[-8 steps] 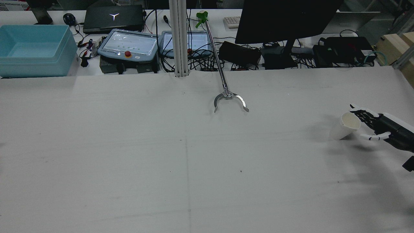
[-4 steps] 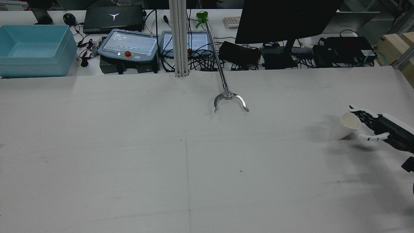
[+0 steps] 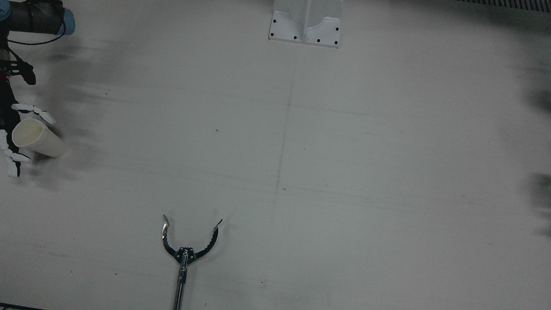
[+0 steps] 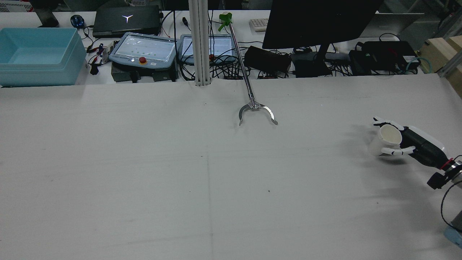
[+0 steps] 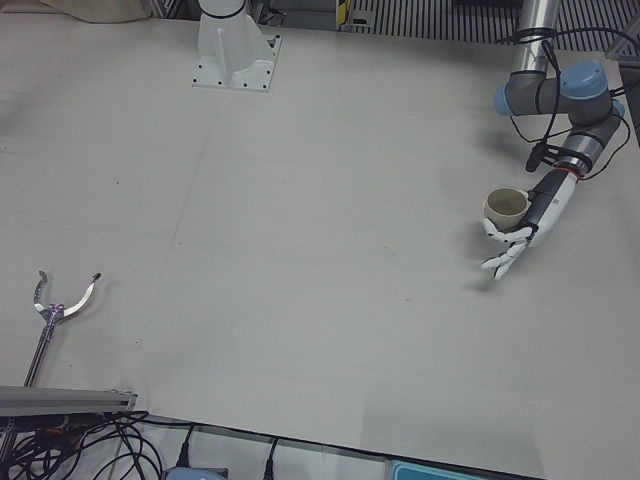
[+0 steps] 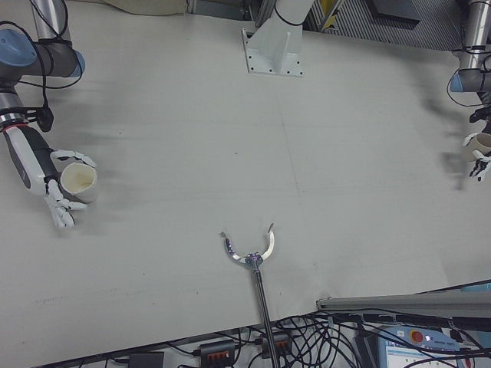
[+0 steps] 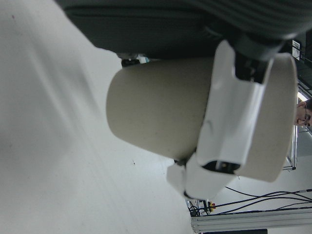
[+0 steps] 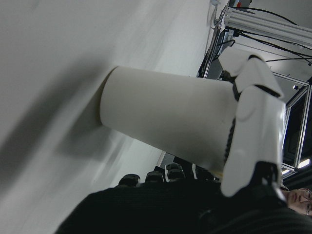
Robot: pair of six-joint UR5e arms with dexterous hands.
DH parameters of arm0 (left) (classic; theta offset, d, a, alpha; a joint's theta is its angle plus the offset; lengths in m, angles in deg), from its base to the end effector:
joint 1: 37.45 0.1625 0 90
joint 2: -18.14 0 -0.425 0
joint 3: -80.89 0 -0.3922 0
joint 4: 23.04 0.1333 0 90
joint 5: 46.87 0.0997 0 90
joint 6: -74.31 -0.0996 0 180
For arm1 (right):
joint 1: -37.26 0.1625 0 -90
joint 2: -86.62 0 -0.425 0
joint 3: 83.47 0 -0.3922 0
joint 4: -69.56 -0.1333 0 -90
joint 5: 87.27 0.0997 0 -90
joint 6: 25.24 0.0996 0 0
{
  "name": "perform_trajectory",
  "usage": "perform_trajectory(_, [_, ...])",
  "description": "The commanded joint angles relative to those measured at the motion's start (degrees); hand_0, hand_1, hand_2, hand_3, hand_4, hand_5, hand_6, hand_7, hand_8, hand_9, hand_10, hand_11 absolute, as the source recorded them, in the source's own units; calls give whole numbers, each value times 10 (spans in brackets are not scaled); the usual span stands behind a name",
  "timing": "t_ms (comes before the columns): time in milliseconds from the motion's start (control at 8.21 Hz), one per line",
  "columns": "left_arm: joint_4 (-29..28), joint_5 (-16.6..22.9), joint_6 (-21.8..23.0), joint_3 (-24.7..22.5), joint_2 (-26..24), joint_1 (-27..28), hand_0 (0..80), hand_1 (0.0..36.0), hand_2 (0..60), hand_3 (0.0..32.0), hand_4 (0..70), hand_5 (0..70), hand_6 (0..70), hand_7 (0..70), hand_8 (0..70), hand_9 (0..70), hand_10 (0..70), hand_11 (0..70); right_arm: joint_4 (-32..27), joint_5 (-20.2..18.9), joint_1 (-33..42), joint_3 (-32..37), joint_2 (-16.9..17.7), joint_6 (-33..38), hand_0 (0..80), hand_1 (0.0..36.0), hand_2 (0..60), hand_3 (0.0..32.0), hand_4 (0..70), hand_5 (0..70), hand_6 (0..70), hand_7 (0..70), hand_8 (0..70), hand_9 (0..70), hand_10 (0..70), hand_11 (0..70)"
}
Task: Pour water
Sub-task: 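Lift the white cup off the table with the right hand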
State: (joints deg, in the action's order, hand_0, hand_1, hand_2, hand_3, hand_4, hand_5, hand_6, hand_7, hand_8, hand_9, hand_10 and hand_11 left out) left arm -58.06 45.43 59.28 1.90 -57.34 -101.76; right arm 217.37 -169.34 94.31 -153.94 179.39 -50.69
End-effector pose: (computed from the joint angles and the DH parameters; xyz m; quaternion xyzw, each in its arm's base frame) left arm 0.0404 -0.3822 0.8249 -0.0838 0.7585 -0.6004 0.2391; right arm -0.1250 -0.4632 0.8171 -0.0055 -0.7649 0.5862 0.2670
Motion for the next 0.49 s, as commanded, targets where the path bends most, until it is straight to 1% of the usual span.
perform_trajectory(0, [-17, -3, 0, 1, 19, 0, 800, 360, 600, 0, 598, 700, 130, 172, 54, 65, 72, 136, 23, 44, -19, -39, -14, 1, 544, 289, 266, 0, 0, 337, 8, 70, 0, 0, 0, 0])
perform_trajectory(122, [-22, -4, 1, 0, 23, 0, 800, 360, 600, 0, 603, 700, 131, 174, 54, 66, 73, 137, 52, 48, -19, -64, -7, 2, 620, 353, 394, 0, 0, 432, 96, 184, 15, 24, 0, 14])
perform_trajectory(244, [-22, -4, 3, 1, 24, 0, 800, 360, 600, 0, 601, 700, 131, 173, 54, 66, 73, 138, 91, 47, -18, -92, -4, 3, 800, 360, 575, 48, 0, 561, 298, 444, 275, 363, 144, 251])
perform_trajectory(365, [-22, -4, 4, 1, 24, 0, 800, 360, 600, 0, 604, 700, 131, 174, 55, 65, 73, 137, 126, 46, -18, -113, -2, 2, 800, 360, 600, 90, 0, 575, 421, 582, 430, 548, 259, 416])
